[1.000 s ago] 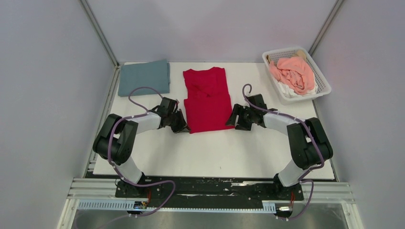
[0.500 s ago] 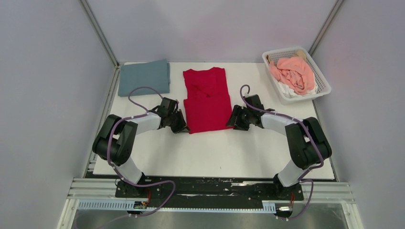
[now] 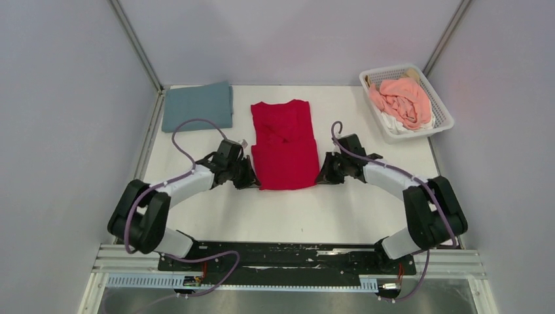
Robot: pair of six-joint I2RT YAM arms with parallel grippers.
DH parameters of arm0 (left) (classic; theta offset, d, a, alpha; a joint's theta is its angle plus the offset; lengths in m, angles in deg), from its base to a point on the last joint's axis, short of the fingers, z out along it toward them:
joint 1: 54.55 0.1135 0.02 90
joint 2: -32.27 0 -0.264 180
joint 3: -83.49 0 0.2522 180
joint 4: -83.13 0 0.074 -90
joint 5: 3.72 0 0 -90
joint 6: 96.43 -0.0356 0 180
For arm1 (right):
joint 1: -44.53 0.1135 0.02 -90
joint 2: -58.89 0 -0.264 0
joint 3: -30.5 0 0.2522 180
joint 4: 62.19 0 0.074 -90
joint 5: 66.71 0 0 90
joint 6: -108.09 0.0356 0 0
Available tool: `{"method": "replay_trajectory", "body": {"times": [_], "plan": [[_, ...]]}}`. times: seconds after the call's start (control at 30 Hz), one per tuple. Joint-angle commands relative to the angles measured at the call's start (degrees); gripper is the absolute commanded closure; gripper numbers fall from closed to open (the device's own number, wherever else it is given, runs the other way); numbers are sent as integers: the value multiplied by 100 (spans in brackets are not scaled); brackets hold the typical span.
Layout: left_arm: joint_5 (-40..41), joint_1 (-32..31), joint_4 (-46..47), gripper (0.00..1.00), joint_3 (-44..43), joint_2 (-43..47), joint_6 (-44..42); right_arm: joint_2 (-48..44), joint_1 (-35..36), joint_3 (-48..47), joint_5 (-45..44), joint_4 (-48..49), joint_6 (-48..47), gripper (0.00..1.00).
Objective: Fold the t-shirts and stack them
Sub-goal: Fold the long partially folded tshirt into a neat square
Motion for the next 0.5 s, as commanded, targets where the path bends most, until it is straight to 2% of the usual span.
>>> {"method": "replay_trajectory", "body": {"times": [0.0, 0.1, 0.23, 0.37, 0.47], "plan": [[163, -161, -796, 100, 250, 1275, -320, -1041, 133, 27, 808, -984, -481, 100], [51, -167, -1505, 100, 355, 2191, -481, -1632, 141, 42, 1443, -1622, -731, 100], [-622, -159, -2351, 100, 218, 2964, -840, -2169, 195, -284, 2253, -2682, -1205, 100], [-1392, -160, -2699, 100, 29, 3570, -987, -2595, 207, -676, 2601, -3364, -1515, 100], [-1517, -167, -2814, 100, -222, 3833, -1034, -2846, 207, -954, 2703, -3578, -1597, 100]]}}
